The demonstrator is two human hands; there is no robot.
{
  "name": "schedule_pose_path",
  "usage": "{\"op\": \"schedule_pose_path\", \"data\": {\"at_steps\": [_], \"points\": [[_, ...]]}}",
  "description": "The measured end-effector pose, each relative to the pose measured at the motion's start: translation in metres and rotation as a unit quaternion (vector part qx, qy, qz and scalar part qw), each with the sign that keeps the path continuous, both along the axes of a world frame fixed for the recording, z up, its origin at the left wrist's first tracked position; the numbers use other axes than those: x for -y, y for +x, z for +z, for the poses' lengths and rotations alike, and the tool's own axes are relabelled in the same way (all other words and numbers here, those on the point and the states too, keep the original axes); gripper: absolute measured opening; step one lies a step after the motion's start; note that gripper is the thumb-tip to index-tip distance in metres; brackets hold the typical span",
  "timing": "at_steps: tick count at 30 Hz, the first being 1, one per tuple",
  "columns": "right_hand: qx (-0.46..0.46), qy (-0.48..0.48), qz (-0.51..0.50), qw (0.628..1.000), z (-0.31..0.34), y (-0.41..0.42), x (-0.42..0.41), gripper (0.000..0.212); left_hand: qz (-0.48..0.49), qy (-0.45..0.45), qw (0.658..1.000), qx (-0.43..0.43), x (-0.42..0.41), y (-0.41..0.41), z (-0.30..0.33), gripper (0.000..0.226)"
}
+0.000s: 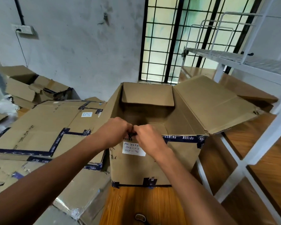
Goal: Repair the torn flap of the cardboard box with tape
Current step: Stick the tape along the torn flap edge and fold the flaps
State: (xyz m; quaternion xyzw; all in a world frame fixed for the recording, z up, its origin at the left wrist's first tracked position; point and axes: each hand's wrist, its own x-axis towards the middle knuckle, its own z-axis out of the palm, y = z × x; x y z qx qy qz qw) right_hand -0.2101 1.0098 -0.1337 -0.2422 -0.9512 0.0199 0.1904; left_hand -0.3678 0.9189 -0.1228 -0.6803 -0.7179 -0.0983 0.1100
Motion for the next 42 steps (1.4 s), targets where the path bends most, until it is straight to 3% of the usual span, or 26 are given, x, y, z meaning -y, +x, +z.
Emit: {"op": "schedule_pose_path", "data": {"at_steps": [6,12,17,22,27,35,39,42], "points": [[-0.003,-0.053,-0.021,0.998,0.008,-0.003,-0.003,0.022,0.056,-0.021,0.998,-0.015,-0.012,0.005,0.008,0.020],[-0.030,-0.063,-0.057,0.996,0.004,-0.008,0.004,0.024,0.071,0.000,0.997,-0.018,-0.014,0.006,0.001,0.029],[-0.003,-0.078,-0.035,0.996,0.013,-0.003,0.005,0.016,0.000,-0.021,0.999,-0.030,0.001,0.004,0.011,0.027],[0.085,-0.011,-0.007,0.996,0.031,0.005,0.005,0.017,-0.020,-0.081,0.995,-0.064,0.014,-0.002,0.023,0.040],[0.136,0.046,-0.014,0.990,0.041,0.009,0.006,0.015,0.025,-0.112,0.991,-0.063,0.001,0.004,0.028,0.031],[0.121,0.028,-0.003,0.992,0.035,0.003,-0.005,0.023,0.019,-0.106,0.992,-0.067,-0.013,0.003,0.028,0.027],[0.106,0.038,0.000,0.994,0.028,0.002,-0.010,0.013,0.012,-0.097,0.993,-0.065,-0.015,0.006,0.023,0.033],[0.094,0.031,0.000,0.995,0.025,0.003,-0.012,0.008,0.010,-0.103,0.992,-0.068,-0.015,0.003,0.024,0.026]]}}
